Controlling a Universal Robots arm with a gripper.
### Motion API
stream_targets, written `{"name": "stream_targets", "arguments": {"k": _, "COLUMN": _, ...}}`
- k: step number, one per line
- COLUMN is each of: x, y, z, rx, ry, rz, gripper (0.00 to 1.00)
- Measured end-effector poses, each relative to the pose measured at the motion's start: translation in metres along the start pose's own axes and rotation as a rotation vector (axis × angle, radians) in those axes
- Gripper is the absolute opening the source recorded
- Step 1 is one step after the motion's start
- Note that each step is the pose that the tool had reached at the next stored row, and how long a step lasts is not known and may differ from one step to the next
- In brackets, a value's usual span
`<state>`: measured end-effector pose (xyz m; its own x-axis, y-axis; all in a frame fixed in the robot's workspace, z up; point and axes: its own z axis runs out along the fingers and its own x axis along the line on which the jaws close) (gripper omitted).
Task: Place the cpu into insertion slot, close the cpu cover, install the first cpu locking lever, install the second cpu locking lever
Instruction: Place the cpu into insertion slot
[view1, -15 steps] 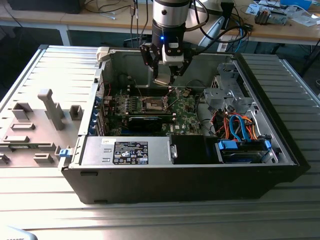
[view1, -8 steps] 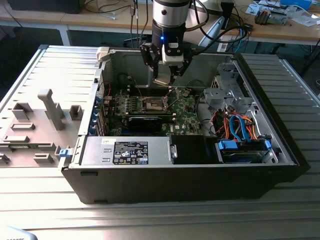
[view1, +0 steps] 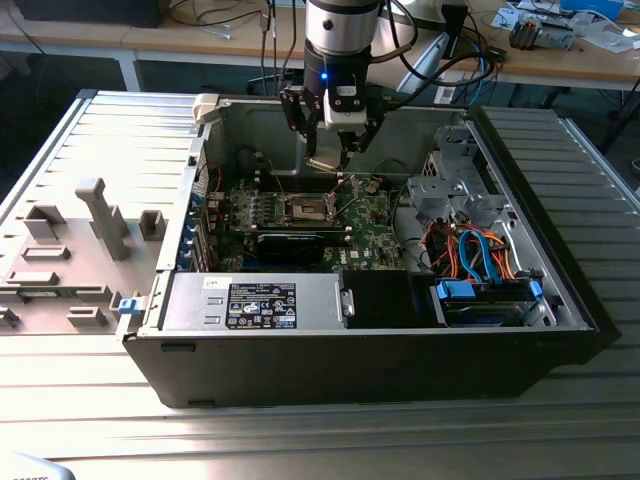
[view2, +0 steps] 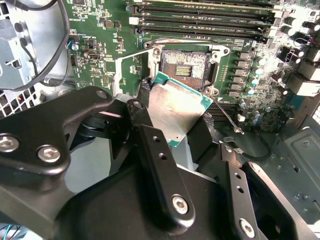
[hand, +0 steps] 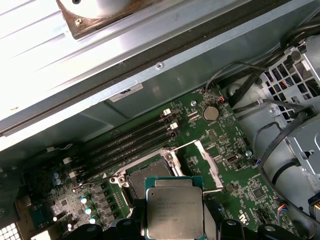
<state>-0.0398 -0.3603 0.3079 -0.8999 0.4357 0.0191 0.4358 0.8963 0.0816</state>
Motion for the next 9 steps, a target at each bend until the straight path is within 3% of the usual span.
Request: {"name": "stream_targets", "arguments": {"k": 9, "x": 0.0, "y": 0.0, "z": 0.0004, "rx": -0.0001, "ry": -0.0004, "rz": 0.006, "gripper": 0.55}}
